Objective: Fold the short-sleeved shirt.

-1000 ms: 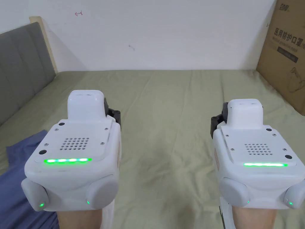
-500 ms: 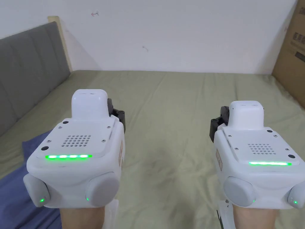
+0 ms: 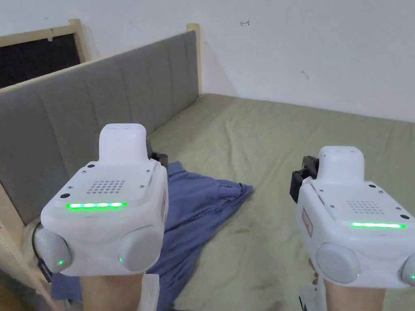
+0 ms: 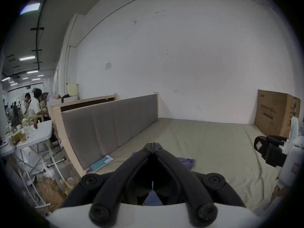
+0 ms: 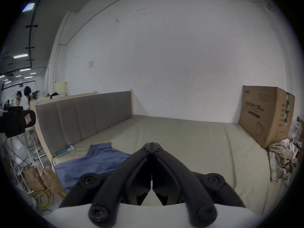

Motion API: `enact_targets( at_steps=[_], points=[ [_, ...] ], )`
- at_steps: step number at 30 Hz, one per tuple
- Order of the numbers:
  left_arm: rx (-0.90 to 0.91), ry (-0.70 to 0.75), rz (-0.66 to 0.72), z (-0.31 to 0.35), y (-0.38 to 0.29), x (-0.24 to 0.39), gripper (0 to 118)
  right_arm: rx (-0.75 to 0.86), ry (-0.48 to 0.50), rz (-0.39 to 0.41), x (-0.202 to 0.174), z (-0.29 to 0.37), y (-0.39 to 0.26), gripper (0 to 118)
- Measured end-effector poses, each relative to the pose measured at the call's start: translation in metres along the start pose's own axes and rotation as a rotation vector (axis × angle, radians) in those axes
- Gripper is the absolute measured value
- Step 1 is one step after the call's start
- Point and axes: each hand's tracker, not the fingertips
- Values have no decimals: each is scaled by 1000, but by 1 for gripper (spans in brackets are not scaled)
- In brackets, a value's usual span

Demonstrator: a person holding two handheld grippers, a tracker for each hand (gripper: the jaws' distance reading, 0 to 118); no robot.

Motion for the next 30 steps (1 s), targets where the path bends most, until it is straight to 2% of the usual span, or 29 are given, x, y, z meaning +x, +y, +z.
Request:
enact_targets(
  at_steps=[5,9,12,13,16,17,19,26,27,29,30],
  points=[
    [-93,33,-13,-24,-8,-11,0,-39,64,7,-20,-14,-6,1],
    [-215,-89,-6,-65,-32,-13,0,-84,76,17,-22,-25,-16,1],
    [-346,-109,-57,-110,-56,-5,1,-130,68,-2,-18,-35,-26,1],
    [-393,-123,-63,-126,-64,-3,9,-145,67,-15,-16,-39,-30,1],
    [-507,-172,-88,-163,-86,8,98,-181,60,-34,-12,-50,-41,1],
    [-530,-186,-87,-172,-92,13,116,-193,56,-35,-11,-55,-45,1],
    [-534,-187,-87,-189,-103,22,115,-222,50,-38,-10,-66,-52,1],
    [-768,-198,-89,-252,-161,44,115,-318,56,-46,-6,-98,-78,1],
    [-810,-200,-87,-259,-172,44,112,-329,54,-47,-5,-102,-81,1],
    [-949,-226,-67,-268,-192,45,99,-352,48,-60,-3,-108,-86,1],
    [-912,-213,-73,-269,-199,43,100,-360,49,-73,-1,-111,-88,1]
  ],
)
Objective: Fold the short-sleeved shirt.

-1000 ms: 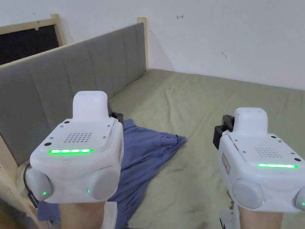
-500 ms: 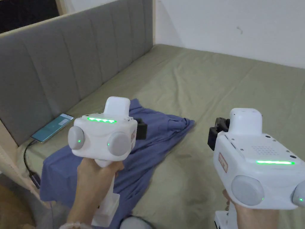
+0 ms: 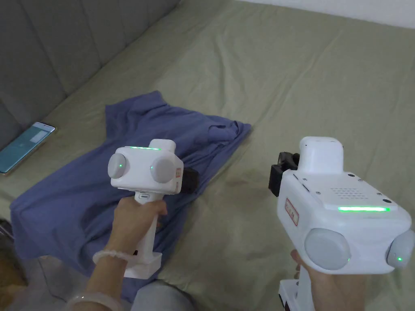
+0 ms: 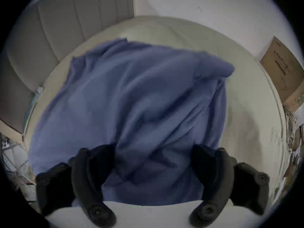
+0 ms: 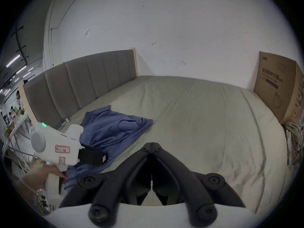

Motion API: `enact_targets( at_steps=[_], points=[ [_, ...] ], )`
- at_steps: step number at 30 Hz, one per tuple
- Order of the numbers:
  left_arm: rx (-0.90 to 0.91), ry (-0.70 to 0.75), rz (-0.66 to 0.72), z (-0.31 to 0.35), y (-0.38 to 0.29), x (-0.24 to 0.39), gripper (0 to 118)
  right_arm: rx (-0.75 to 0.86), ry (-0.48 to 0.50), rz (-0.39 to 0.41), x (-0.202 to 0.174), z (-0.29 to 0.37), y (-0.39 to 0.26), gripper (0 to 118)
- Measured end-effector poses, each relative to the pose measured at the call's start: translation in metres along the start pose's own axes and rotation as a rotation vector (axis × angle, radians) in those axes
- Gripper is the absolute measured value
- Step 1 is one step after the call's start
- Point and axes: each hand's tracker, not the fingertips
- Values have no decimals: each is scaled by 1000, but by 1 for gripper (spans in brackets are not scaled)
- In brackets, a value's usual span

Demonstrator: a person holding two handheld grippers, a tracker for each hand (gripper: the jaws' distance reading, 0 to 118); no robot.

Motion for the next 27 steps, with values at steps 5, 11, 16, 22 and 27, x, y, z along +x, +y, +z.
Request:
enact_targets(
  at_steps=[5,11,16,22,27],
  points=[
    [13,-22,22,16,8,-3,77,-23,1,-56,8,-6,-6,1],
    [32,-9,150,28,13,-17,9,-27,-3,-69,12,7,-7,1],
    [24,-62,160,41,19,-19,9,1,-15,-78,23,26,-2,1],
    [110,-102,133,94,39,-9,9,50,-44,-121,44,53,4,1],
    [243,-182,82,148,59,26,9,99,-90,-147,67,81,10,1]
  ],
)
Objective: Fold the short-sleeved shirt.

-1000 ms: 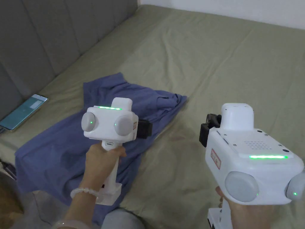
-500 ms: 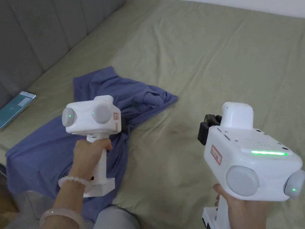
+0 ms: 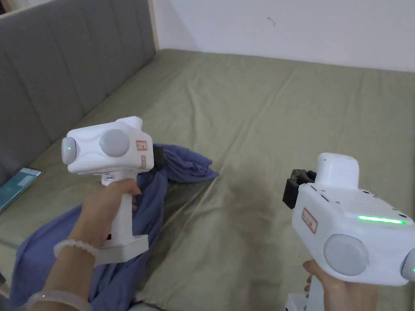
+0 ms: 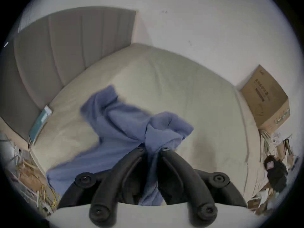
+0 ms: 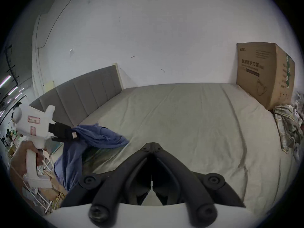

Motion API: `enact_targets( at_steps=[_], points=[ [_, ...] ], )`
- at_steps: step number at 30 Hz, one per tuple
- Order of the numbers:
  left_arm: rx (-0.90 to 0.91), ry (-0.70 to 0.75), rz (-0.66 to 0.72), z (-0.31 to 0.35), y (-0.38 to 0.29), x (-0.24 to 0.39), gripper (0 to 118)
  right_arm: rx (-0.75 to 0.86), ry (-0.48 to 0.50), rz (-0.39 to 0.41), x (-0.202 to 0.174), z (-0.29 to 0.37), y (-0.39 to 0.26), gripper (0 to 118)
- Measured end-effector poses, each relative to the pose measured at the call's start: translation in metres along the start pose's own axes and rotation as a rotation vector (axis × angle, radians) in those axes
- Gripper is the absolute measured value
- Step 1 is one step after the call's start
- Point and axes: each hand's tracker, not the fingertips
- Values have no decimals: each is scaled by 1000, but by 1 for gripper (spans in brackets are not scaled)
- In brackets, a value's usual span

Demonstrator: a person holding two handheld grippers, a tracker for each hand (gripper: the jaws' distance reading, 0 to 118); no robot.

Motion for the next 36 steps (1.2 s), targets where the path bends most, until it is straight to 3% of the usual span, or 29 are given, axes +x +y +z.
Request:
enact_targets(
  at_steps=[6,13,18,21,26,28,33,34,36],
  points=[
    [97,-180,-199,34,25,112,9,87,-98,-45,45,39,19,1],
    [146,-497,-392,63,15,265,9,177,-291,-100,118,98,35,1],
    [103,-677,-384,68,-28,328,9,211,-425,-149,170,140,33,1],
    [56,-652,-443,44,-75,351,9,208,-474,-189,192,155,27,1],
    [-268,-530,-608,-39,-184,358,9,178,-494,-220,208,161,11,1],
    [-366,-508,-582,-60,-214,349,9,157,-486,-223,209,157,5,1],
    [-352,-474,-589,-68,-229,336,10,96,-448,-207,203,142,-4,1],
    [-357,-486,-571,-69,-223,334,14,87,-442,-206,200,139,-5,1],
    [-363,-500,-532,-68,-213,331,59,75,-429,-201,196,133,-6,1]
  ],
)
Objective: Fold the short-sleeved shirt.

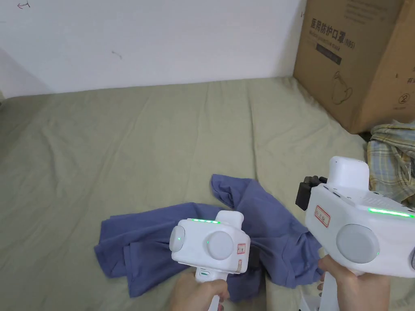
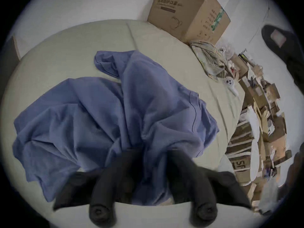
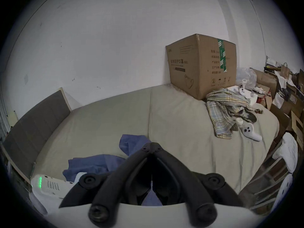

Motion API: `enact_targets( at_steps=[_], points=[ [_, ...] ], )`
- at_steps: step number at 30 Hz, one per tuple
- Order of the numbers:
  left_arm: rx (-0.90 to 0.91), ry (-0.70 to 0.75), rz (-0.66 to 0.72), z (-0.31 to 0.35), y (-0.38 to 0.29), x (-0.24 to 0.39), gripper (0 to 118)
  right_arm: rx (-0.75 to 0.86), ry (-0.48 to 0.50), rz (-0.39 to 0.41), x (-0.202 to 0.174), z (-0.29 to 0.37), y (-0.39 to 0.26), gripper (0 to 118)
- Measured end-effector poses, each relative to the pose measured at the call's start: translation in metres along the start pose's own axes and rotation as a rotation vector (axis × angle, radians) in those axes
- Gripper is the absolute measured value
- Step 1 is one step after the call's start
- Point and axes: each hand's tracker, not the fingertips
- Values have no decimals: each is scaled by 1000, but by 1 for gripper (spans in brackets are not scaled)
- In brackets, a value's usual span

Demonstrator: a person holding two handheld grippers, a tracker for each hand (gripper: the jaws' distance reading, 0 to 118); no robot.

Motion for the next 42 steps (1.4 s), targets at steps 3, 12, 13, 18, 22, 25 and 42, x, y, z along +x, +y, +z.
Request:
enact_targets(
  at_steps=[3,12,13,18,22,25,42],
  points=[
    [46,34,-12,19,2,-2,104,-21,30,8,-9,-3,-3,1],
    [178,132,87,102,-4,-71,55,-76,97,47,-37,-16,-14,1],
    [176,169,93,106,-10,-84,27,-84,102,50,-41,-19,-15,1],
    [109,168,210,107,-49,-134,0,-128,126,62,-54,-35,-23,1],
    [142,262,299,111,-54,-167,0,-161,125,89,-64,-54,-26,1],
    [153,248,359,117,-36,-199,35,-178,122,100,-71,-70,-24,1],
    [74,444,337,33,33,-256,74,-310,89,92,-58,-133,-42,1]
  ],
)
